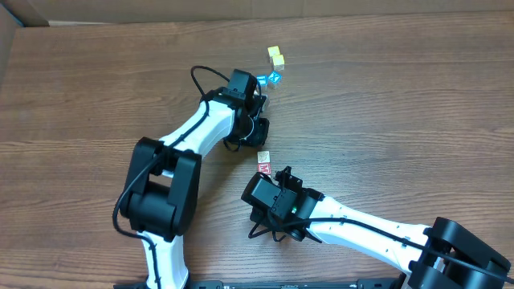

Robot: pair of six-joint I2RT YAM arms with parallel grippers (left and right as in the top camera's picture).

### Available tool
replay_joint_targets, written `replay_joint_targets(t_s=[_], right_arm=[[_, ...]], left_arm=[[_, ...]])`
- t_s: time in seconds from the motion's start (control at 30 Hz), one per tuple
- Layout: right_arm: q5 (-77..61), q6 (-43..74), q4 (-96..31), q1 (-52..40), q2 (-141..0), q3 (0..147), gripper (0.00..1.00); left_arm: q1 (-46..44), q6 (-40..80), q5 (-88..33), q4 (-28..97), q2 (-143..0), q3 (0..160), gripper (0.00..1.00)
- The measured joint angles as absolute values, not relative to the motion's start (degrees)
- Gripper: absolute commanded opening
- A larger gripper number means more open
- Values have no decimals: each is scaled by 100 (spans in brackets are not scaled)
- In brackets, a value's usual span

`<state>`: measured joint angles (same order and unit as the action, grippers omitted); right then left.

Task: Flip 4 blocks
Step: 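Hold the right gripper at the row's lower end, left gripper at cluster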

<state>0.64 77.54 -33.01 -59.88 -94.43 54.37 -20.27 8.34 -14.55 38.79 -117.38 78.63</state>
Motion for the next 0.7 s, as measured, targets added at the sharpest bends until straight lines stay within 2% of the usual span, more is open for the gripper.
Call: replay_joint_targets(t_s=[0.7], right_arm=[[196, 7935, -3094, -5896, -9802, 5435, 4]], left_arm=[[-2027, 725, -1461, 3900, -11795, 7848, 4]])
